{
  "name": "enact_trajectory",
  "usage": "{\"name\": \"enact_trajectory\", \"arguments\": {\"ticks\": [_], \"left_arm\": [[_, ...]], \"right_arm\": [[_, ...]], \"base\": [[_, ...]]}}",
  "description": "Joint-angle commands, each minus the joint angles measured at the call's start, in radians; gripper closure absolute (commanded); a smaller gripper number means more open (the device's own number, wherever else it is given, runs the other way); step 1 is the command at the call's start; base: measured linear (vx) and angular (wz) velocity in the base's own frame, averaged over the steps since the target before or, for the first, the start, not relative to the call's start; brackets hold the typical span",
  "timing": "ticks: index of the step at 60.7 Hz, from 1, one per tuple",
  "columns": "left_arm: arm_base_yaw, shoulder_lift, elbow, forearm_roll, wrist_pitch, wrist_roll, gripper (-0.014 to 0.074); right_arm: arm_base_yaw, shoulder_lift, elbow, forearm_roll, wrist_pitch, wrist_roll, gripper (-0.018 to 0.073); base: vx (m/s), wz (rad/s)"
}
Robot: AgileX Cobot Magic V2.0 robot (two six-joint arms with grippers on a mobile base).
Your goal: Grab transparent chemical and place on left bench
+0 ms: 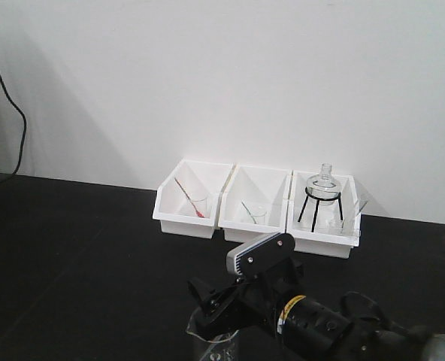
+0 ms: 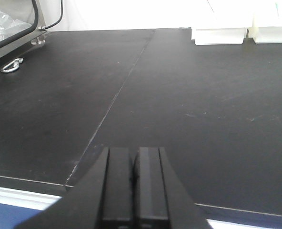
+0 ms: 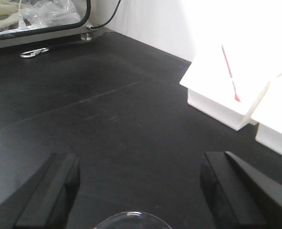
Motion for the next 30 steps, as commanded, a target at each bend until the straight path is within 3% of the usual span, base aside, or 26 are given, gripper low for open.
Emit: {"name": "enact_trajectory", "arguments": {"ticks": [1, 15, 30], "left_arm": [[-0.002, -0.019, 0.016, -0.001, -0.078, -0.008, 0.0600], [-0.002, -0.019, 0.016, -0.001, -0.078, -0.008, 0.0600], [-0.002, -0.019, 0.016, -0.001, -0.078, -0.008, 0.0600]], "right_arm": [[-0.001, -0.159, 0.005, -0.001, 0.024, -0.006, -0.0021], [-0.001, -0.575, 0.263, 0.002, 0.098, 0.014, 0.0034], [-0.001, -0.954, 0.373, 0.005, 0.443, 0.017, 0.0047]], "base": [[0.00, 0.00], [0.00, 0.00], [0.00, 0.00]]}}
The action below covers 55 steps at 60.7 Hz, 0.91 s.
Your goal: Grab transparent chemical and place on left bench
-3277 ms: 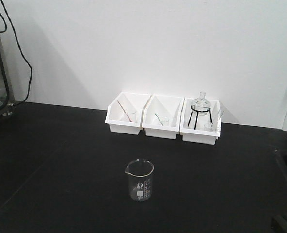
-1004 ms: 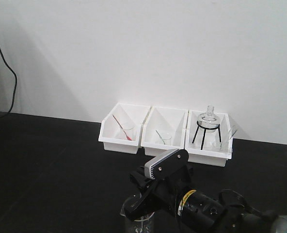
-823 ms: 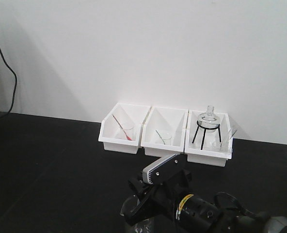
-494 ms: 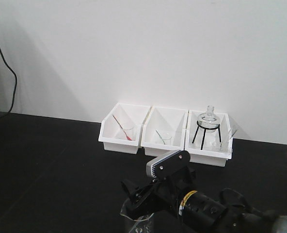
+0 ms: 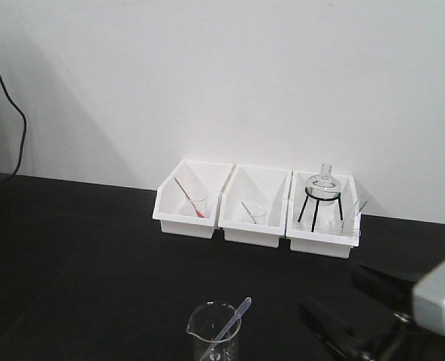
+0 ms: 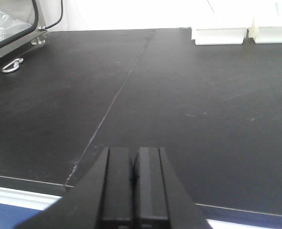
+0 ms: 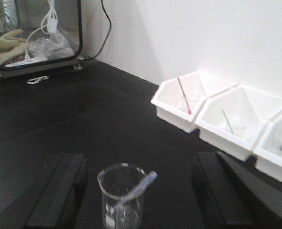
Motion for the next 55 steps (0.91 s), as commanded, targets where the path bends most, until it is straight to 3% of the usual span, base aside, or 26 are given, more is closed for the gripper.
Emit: {"name": "enact_trajectory", "arguments": {"ticks": [1, 16, 35, 40, 47, 55], "left_arm": [[-0.002, -0.019, 0.016, -0.001, -0.078, -0.008, 0.0600], [-0.002, -0.019, 0.016, -0.001, -0.078, -0.008, 0.0600], [-0.002, -0.019, 0.016, -0.001, -0.078, -0.008, 0.0600], [-0.002, -0.019, 0.016, -0.001, -0.078, -0.008, 0.0600], [-0.002, -0.019, 0.016, -0.001, -0.078, -0.008, 0.0600], [-0.002, -0.019, 0.016, -0.001, -0.078, -0.008, 0.0600]], "right_arm": [[-0.001, -0.112, -0.016, 0.004, 0.052, 0.002, 0.0047], [-0.001, -0.306, -0.016, 0.034, 0.298, 0.034, 0.0047], [-0.020, -0.396, 0.008, 0.008, 0.305, 0.023, 0.0058], [-0.100, -0.462, 0.073, 0.061, 0.240, 0.022, 0.0089], [-0.273, -0.599, 0.216, 0.081, 0.106, 0.011, 0.0162], [-0.421, -0.776, 0.378, 0.096, 0.073, -0.078, 0.0294]], "base": [[0.00, 0.00], [0.00, 0.00], [0.00, 0.00], [0.00, 0.00], [0.00, 0.00], [0.00, 0.00]]}}
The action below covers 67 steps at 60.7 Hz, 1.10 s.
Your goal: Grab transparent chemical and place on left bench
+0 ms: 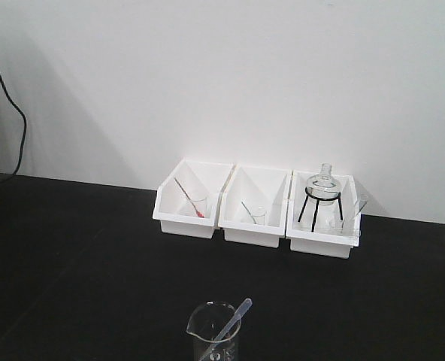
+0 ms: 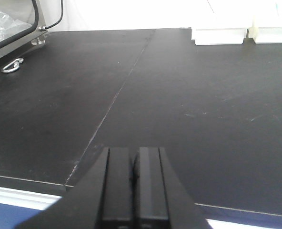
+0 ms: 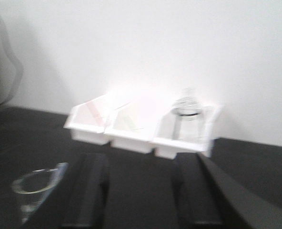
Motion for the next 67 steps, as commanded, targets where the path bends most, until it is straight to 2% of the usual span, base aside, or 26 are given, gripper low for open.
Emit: {"name": "enact_trajectory", "arguments": {"ticks": [1, 9, 14, 17, 22, 32, 67], "left_arm": [[-0.002, -0.019, 0.016, -0.001, -0.078, -0.008, 0.0600], [-0.002, -0.019, 0.016, -0.001, -0.078, -0.008, 0.0600], [-0.002, -0.019, 0.016, -0.001, -0.078, -0.008, 0.0600], [-0.002, -0.019, 0.016, -0.001, -0.078, -0.008, 0.0600], [-0.002, -0.019, 0.016, -0.001, -0.078, -0.008, 0.0600], [-0.002, -0.019, 0.016, -0.001, -0.078, -0.008, 0.0600], [-0.002, -0.019, 0.016, -0.001, -0.078, -0.008, 0.0600]], "right_arm": [[-0.083, -0.094, 0.067, 0.021, -0.104, -0.067, 0.0319], [-0.100, -0.209, 0.197, 0.085, -0.099, -0.226, 0.0486], [-0.102, -0.205, 0.268, 0.108, -0.125, -0.275, 0.0573], [-0.110, -0.207, 0.261, 0.121, -0.048, -0.276, 0.0571], [-0.142, -0.207, 0.262, 0.121, -0.012, -0.275, 0.0568], [-0.181, -0.207, 0.262, 0.147, -0.011, -0.221, 0.0567], [-0.181, -0.205, 0.262, 0.148, -0.012, -0.219, 0.0567]], "base": [[0.00, 0.00], [0.00, 0.00], [0.00, 0.00], [0.00, 0.00], [0.00, 0.00], [0.00, 0.00], [0.00, 0.00]]}}
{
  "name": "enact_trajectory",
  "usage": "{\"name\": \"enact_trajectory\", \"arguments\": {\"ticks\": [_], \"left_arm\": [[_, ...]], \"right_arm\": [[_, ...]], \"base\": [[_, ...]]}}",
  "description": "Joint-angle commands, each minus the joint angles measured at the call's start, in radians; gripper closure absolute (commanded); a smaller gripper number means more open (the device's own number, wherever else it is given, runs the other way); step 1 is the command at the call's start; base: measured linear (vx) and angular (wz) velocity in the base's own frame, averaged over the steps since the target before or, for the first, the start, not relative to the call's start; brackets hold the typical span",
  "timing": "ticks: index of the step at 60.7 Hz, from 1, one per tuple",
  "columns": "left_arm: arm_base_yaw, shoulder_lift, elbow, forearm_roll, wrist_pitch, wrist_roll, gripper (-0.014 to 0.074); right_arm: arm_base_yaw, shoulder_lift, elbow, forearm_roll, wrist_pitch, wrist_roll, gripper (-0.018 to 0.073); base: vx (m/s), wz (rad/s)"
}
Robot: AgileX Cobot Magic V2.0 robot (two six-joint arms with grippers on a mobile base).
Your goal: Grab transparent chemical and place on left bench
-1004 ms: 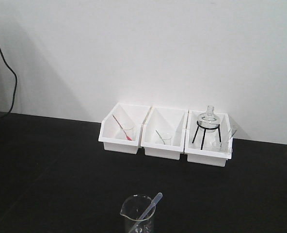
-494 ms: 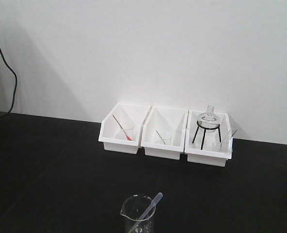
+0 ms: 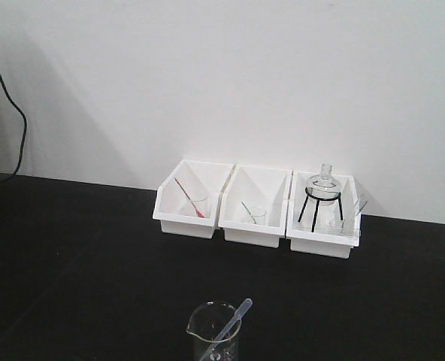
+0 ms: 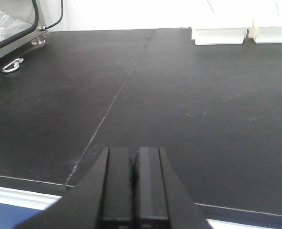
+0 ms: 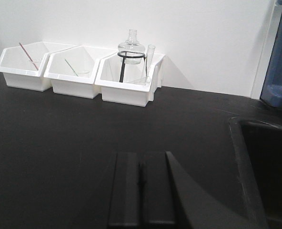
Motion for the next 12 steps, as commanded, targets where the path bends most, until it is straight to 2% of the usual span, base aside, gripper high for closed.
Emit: {"name": "enact_trajectory", "arguments": {"ticks": [1, 12], "left_arm": [[-0.002, -0.019, 0.016, -0.001, -0.078, -0.008, 0.0600], [-0.002, -0.019, 0.016, -0.001, -0.078, -0.008, 0.0600]], "right_arm": [[-0.006, -0.012, 0.006, 0.001, -0.077, -0.002, 0.0567], [-0.006, -0.012, 0.006, 0.001, -0.077, -0.002, 0.0567]], "base": [[0.00, 0.00], [0.00, 0.00]]}}
